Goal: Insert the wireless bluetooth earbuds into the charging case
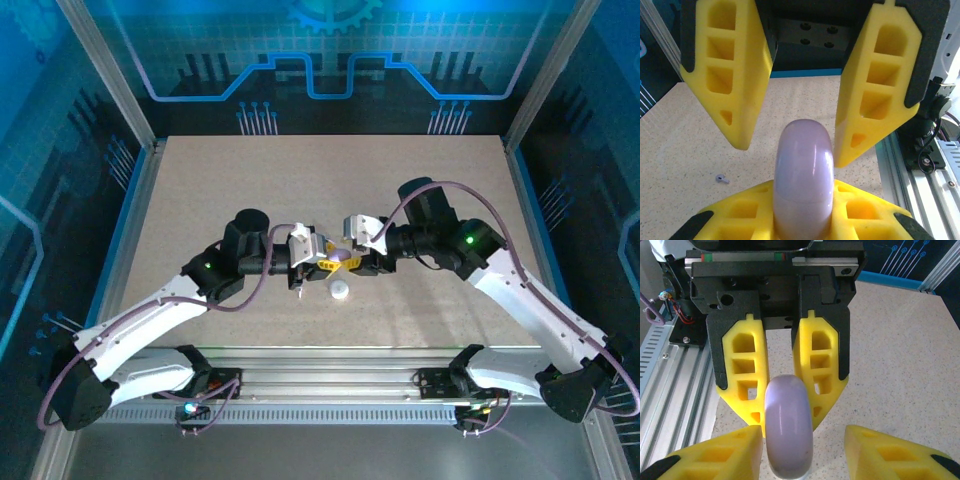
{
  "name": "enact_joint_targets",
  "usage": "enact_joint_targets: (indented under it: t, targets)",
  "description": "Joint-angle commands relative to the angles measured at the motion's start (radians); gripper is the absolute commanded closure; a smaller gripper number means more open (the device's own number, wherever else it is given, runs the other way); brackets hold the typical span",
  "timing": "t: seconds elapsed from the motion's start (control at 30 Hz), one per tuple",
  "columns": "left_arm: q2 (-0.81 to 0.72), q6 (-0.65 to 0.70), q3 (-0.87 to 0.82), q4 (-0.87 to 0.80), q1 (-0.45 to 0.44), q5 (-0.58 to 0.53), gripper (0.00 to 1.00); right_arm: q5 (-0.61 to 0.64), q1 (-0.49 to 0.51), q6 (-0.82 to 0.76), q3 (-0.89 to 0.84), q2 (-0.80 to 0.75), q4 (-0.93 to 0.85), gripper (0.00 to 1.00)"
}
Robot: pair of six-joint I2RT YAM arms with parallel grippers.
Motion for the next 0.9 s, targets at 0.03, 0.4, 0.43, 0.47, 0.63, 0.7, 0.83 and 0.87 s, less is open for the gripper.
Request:
enact_joint_targets:
  t: [0.03, 0.4, 0.43, 0.47, 0.63, 0.7, 0.83, 0.87]
  targets:
    - [-0.019, -0.007, -0.009, 0.020, -0.007, 0.024, 0.76, 0.008, 0.015, 0.011, 0.014, -0.004, 0.030, 0.55]
    - [-0.019, -0.013, -0.009, 0.009, -0.008, 0.029, 0.76, 0.082, -0.009, 0.019, 0.021, -0.024, 0.068, 0.58]
    - [-0.019, -0.012, -0.009, 0.008, -0.008, 0.029, 0.77, 0.082, -0.011, 0.020, 0.021, -0.026, 0.070, 0.58]
    - [-0.020, -0.012, -0.008, 0.007, -0.008, 0.028, 0.77, 0.082, -0.013, 0.023, 0.021, -0.029, 0.073, 0.58]
    - [-0.017, -0.013, -0.009, 0.008, -0.008, 0.027, 0.76, 0.082, -0.033, 0.031, 0.020, -0.045, 0.091, 0.58]
    - [-0.016, -0.013, -0.008, 0.007, -0.008, 0.027, 0.77, 0.082, -0.040, 0.037, 0.015, -0.051, 0.099, 0.58]
    - [-0.015, -0.014, -0.008, 0.009, -0.007, 0.027, 0.77, 0.086, -0.049, 0.046, 0.009, -0.060, 0.113, 0.58]
    - [-0.015, -0.014, -0.006, 0.008, -0.008, 0.028, 0.77, 0.090, -0.052, 0.051, 0.006, -0.063, 0.120, 0.58]
